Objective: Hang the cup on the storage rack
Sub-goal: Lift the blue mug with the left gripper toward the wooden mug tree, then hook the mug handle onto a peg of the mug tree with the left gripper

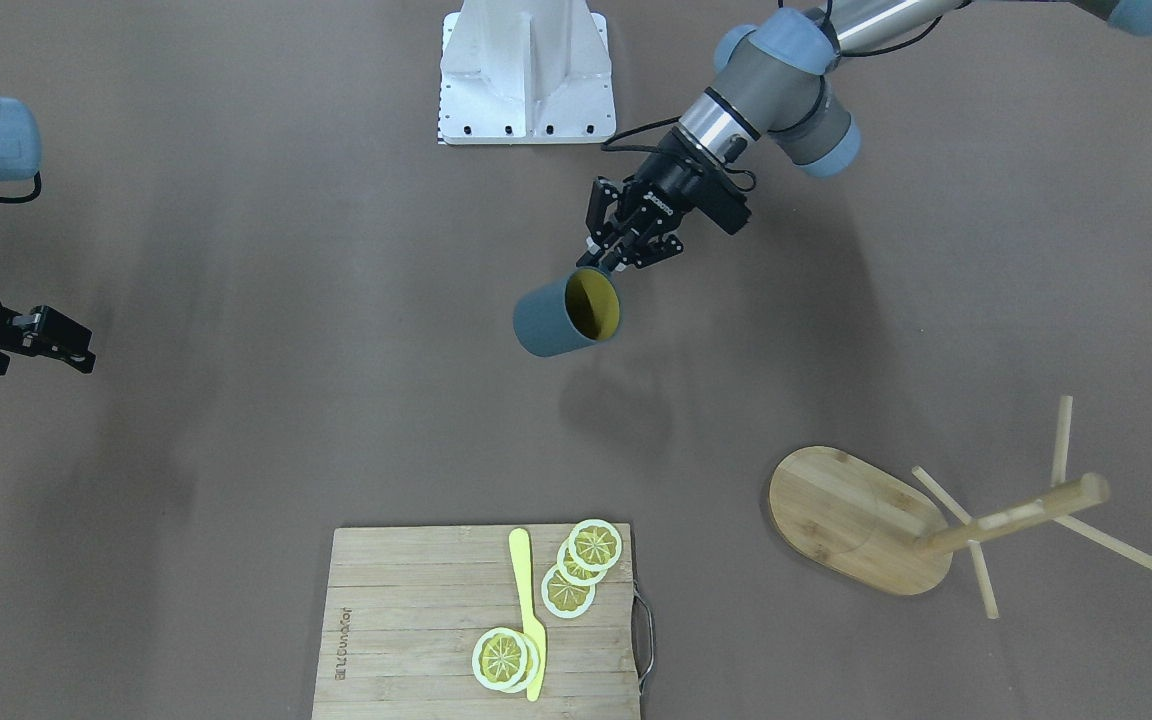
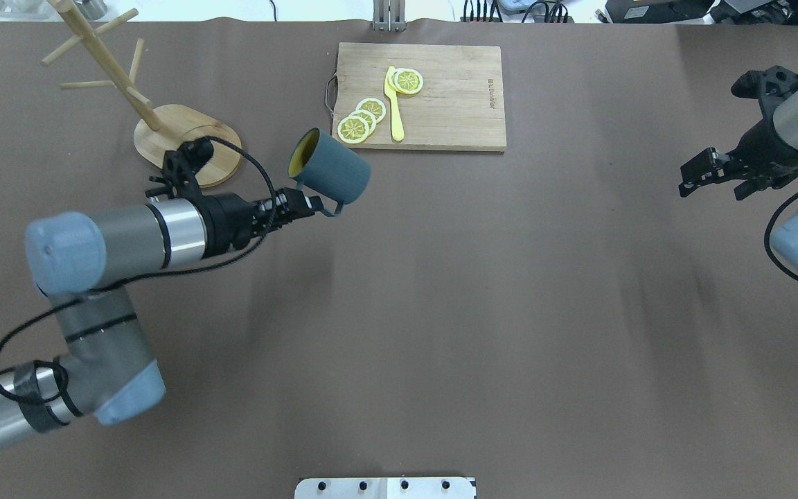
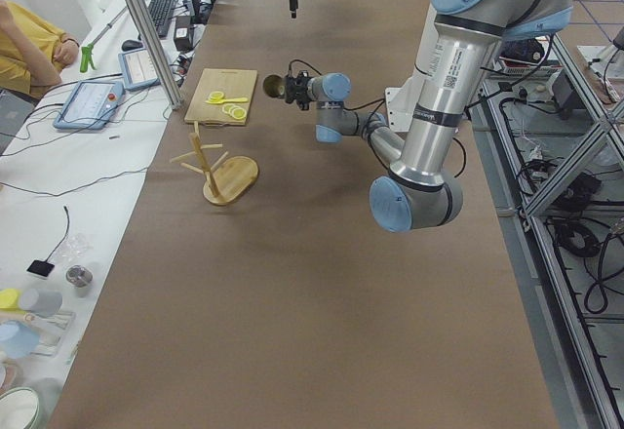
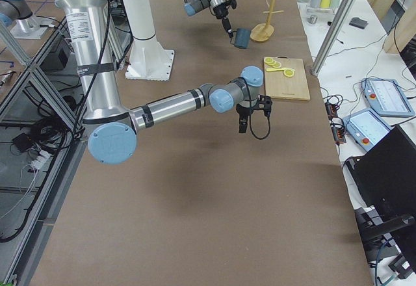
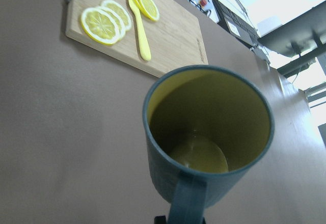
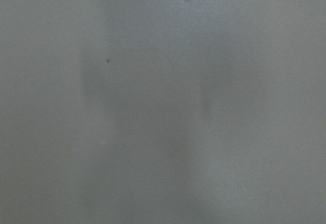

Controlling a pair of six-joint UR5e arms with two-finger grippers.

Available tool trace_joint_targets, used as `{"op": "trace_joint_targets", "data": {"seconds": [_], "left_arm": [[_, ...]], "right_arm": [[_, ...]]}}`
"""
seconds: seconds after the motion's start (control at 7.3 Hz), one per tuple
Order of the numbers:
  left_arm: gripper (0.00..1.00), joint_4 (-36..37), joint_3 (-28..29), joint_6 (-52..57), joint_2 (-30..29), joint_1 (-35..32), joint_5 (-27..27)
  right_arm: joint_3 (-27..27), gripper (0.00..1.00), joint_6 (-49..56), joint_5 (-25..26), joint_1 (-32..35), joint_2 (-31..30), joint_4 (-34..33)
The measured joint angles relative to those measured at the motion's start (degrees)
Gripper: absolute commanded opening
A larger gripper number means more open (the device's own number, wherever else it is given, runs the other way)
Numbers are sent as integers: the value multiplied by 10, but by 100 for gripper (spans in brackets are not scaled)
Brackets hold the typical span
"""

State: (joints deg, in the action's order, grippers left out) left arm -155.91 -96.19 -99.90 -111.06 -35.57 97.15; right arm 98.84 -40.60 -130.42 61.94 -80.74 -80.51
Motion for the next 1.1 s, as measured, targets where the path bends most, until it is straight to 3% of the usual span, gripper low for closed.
{"op": "trace_joint_targets", "data": {"seconds": [0.27,0.41,0.68,1.1], "left_arm": [[0,-24,32,-174,-11,-110,111],[0,-82,68,-264,-20,-137,127],[0,-204,138,-452,-34,-176,118],[0,-330,186,-636,-26,-188,32]], "right_arm": [[5,100,0,-1,6,-2,0],[8,100,0,-2,8,-3,0],[14,100,0,-2,10,-3,0],[27,100,-2,-2,12,-4,-1]]}}
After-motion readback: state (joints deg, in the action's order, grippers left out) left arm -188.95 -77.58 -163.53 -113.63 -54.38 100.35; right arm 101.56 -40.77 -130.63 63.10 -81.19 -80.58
